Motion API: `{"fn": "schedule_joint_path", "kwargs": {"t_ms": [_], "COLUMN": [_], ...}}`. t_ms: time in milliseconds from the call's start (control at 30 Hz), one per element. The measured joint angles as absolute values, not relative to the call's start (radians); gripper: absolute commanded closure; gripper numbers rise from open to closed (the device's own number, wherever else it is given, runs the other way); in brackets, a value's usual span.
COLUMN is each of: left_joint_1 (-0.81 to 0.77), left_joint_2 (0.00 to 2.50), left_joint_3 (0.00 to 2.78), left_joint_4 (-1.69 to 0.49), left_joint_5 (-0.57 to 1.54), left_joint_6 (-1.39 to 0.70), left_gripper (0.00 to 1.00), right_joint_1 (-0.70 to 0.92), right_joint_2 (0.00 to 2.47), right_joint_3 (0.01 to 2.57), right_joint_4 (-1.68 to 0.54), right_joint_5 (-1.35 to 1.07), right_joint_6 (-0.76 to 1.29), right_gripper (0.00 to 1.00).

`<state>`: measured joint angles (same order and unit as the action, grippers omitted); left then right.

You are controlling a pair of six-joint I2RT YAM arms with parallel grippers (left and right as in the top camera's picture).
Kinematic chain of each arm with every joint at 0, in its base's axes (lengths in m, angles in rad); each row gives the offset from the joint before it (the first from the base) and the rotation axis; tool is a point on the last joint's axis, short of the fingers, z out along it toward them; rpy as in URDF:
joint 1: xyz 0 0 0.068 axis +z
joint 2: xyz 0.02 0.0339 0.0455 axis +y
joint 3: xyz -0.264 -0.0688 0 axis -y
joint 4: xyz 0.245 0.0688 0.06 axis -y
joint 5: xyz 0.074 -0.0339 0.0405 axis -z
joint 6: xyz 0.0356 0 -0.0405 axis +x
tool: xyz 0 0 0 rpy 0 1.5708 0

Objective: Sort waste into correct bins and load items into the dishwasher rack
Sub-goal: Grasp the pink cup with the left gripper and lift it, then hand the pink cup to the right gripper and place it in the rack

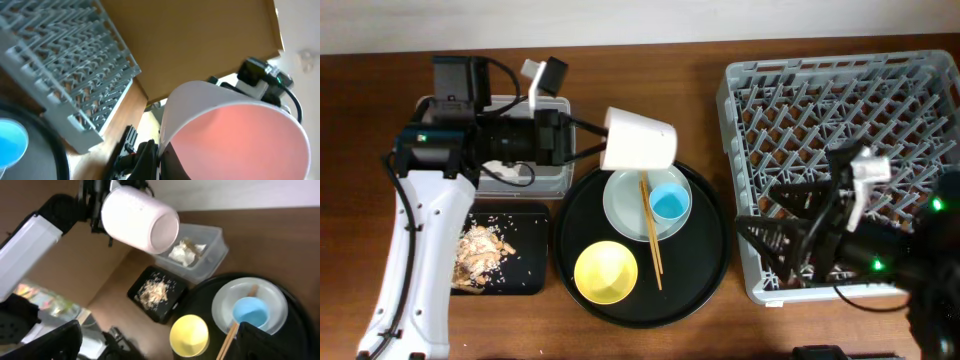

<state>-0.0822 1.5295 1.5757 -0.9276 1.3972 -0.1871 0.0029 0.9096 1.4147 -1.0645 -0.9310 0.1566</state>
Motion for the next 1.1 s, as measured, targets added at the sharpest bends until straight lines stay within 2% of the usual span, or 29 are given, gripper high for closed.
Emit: {"fn": "schedule_joint_path", "kwargs": {"t_ms": [167,333,367,467,533,600,700,800,867,900,933,967,1100], "left_joint_1": [-0.219,-0.248,-0.254,-0.265,-0.265,-0.265,-0.265,-0.263,-0.262,-0.262,-0.262,-0.263,-0.264], "left_joint_2": [1.53,1.53,1.53,1.53,1.53,1.53,1.53,1.53,1.53,1.529,1.529,1.529,1.53], "left_joint_3": [1.576,1.576,1.576,1.577,1.577,1.577,1.577,1.578,1.579,1.579,1.579,1.579,1.579], "left_joint_4": [-0.839,-0.827,-0.825,-0.825,-0.825,-0.825,-0.826,-0.826,-0.826,-0.826,-0.826,-0.827,-0.83], "left_joint_5": [1.415,1.418,1.418,1.428,1.44,1.449,1.458,1.462,1.462,1.462,1.462,1.452,1.289], "left_joint_6": [-0.179,-0.179,-0.179,-0.179,-0.179,-0.179,-0.179,-0.175,-0.172,-0.171,-0.171,-0.175,-0.178], "left_gripper": [1.0,1.0,1.0,1.0,1.0,1.0,1.0,1.0,0.99,0.93,0.79,0.71,0.54], "right_joint_1": [0.003,0.092,0.132,0.21,0.22,0.22,0.22,0.22,0.22,0.22,0.22,0.221,0.225], "right_joint_2": [1.017,1.084,1.106,1.145,1.152,1.152,1.152,1.156,1.156,1.156,1.157,1.157,1.157], "right_joint_3": [1.403,1.403,1.402,1.399,1.398,1.398,1.396,1.396,1.396,1.396,1.396,1.396,1.396], "right_joint_4": [-1.066,-1.019,-0.97,-0.871,-0.839,-0.829,-0.773,-0.757,-0.756,-0.756,-0.756,-0.755,-0.756], "right_joint_5": [-1.087,-1.148,-1.152,-1.152,-1.15,-1.143,-1.139,-1.138,-1.138,-1.138,-1.135,-1.127,-1.043], "right_joint_6": [-0.006,-0.136,-0.148,-0.165,-0.167,-0.168,-0.166,-0.159,-0.157,-0.157,-0.158,-0.158,-0.113], "right_gripper": [0.0,0.01,0.07,0.16,0.23,0.27,0.42,0.44,0.51,0.56,0.56,0.56,0.56]}}
